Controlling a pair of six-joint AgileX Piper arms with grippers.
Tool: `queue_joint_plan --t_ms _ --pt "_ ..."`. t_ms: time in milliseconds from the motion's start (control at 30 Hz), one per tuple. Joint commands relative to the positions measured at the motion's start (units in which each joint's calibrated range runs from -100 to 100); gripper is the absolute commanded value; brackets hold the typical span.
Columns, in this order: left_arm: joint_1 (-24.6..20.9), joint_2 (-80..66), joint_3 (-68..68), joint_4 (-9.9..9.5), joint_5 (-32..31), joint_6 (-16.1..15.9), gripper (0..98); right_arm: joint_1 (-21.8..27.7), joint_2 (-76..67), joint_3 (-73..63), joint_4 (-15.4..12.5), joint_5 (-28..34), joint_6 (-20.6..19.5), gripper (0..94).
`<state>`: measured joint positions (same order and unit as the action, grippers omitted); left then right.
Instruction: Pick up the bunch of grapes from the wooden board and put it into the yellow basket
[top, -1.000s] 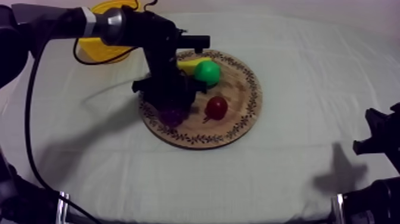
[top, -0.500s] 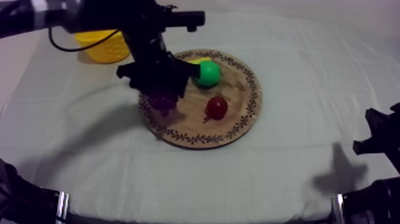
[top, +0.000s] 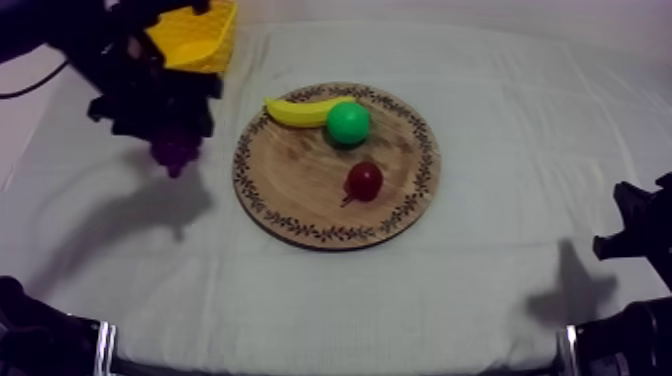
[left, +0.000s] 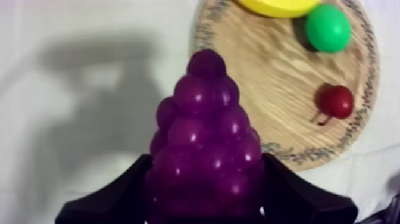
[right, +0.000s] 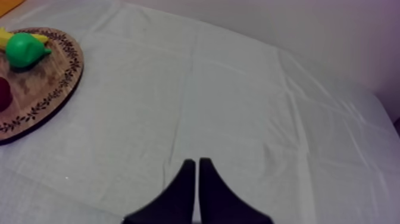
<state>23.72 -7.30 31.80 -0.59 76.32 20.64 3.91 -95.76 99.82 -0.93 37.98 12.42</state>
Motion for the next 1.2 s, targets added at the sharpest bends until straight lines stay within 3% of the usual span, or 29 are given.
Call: queue_joint_plan --t_ms 0,233,433,767,1167 --pt "-4.95 -5.45 5.47 -0.03 -0.68 -2.61 55.9 0.00 0.00 -0.04 -0.02 0.00 0.01 0.3" --pt "-14.71 -14.17 10.40 -0.45 -2.46 -10.25 56.1 0.00 0.00 -0.04 -0.02 0.00 0.01 0.3" --pt "-18.29 -15.36 8.06 -1.02 -2.89 -14.03 56.0 0.00 0.00 -0.04 -0.02 0.00 0.01 0.3" --pt "-18.11 -2.34 -9.38 -0.47 -3.26 -15.13 56.5 0.00 0.00 -0.04 -0.02 0.00 0.01 0.3" --pt "-16.31 23.75 -42.82 -0.67 -0.72 -14.78 56.1 0.00 0.00 -0.04 -0.02 0.00 -0.01 0.3"
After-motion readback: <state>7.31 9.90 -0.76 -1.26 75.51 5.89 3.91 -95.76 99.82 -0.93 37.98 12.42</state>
